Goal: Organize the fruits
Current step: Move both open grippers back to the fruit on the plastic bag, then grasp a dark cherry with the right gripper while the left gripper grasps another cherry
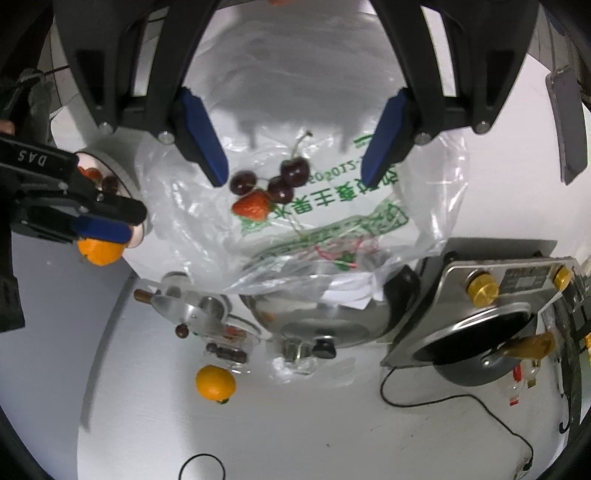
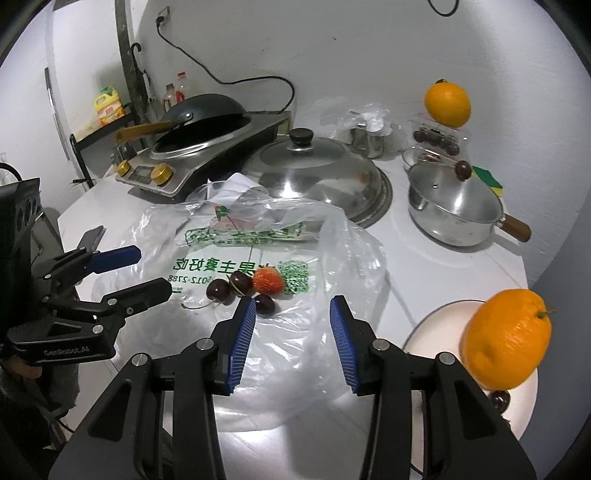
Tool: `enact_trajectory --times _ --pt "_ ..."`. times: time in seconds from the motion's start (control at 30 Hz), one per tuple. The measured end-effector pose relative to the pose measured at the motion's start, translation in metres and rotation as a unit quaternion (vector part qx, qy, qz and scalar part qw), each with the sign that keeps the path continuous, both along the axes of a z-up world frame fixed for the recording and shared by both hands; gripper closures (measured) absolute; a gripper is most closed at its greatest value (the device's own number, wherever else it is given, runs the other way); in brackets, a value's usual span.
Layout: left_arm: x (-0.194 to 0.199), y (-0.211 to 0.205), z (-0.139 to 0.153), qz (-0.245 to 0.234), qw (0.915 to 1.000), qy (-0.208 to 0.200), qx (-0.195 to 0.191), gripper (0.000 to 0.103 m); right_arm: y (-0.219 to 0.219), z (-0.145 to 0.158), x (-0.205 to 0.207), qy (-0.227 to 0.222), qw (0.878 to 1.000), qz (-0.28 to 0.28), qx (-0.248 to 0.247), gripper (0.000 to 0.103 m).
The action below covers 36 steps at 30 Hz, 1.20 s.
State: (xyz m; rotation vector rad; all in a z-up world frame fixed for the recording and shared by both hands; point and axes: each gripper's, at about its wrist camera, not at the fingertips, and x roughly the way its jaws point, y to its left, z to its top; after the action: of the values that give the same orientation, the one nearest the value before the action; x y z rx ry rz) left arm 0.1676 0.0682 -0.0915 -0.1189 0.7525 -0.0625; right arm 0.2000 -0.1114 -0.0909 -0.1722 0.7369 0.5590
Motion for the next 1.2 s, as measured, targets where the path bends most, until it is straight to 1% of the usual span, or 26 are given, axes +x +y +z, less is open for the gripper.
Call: enact_trajectory --times 0.6,1.2 --pt "0.019 0.029 -0.027 0.018 0.9994 0.026 -0.012 0.027 0.034 -0.027 0.026 0.031 0.999 0.022 -0.009 0.059" --pt "0.035 0.027 -0.049 0.006 0.9987 0.048 -0.014 0.027 0.055 -0.066 0.046 0.071 0.997 0.036 -0.018 0.059"
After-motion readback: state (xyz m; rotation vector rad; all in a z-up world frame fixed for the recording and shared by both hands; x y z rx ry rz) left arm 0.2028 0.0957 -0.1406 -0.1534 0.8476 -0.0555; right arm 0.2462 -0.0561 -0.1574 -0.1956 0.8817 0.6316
